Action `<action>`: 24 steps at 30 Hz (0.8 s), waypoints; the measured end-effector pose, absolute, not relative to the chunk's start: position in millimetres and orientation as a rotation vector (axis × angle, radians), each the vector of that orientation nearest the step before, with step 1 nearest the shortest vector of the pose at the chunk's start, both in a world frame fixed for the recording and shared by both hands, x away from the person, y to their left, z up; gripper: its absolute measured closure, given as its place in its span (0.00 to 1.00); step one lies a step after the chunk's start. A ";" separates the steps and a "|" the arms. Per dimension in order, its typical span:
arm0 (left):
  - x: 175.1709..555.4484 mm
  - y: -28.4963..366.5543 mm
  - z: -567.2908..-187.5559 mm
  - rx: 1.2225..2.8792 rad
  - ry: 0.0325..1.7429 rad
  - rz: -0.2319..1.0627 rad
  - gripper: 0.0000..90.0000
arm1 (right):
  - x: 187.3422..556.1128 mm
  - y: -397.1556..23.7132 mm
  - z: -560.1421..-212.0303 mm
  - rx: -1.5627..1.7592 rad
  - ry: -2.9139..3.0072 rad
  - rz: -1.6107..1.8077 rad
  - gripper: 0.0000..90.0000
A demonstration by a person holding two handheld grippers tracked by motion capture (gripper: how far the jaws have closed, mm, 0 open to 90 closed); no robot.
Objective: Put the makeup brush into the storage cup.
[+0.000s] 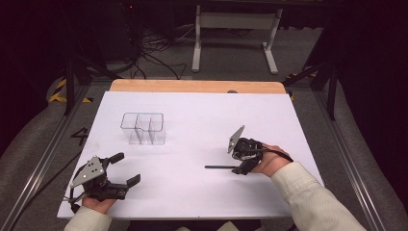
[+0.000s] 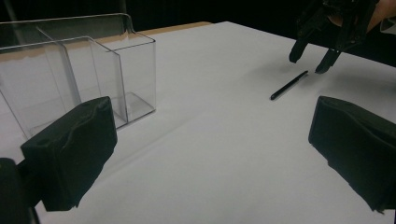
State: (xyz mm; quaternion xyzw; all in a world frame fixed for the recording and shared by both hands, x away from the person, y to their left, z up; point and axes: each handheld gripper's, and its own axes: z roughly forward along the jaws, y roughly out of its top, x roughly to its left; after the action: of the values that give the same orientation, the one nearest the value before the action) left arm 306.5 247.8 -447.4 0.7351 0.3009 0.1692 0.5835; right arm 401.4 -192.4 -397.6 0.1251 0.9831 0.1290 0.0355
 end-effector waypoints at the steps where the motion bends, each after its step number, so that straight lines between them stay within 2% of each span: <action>1: 306.7 247.5 -447.8 1.714 0.711 0.382 0.01 | 402.3 -192.1 -399.1 0.389 3.029 0.387 0.52; 11: 306.7 243.1 -449.1 1.760 0.688 0.413 0.00 | 406.2 -190.8 -407.7 0.370 3.064 0.329 0.65; 24: 307.2 239.7 -449.4 1.795 0.673 0.393 0.06 | 407.8 -188.9 -413.2 0.331 3.100 0.293 0.74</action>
State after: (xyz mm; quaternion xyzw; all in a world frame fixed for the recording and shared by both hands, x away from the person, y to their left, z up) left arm 307.2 239.7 -449.4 0.7609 0.2855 0.1664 0.5584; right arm 407.8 -188.9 -413.2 0.1056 0.9900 0.0934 0.0053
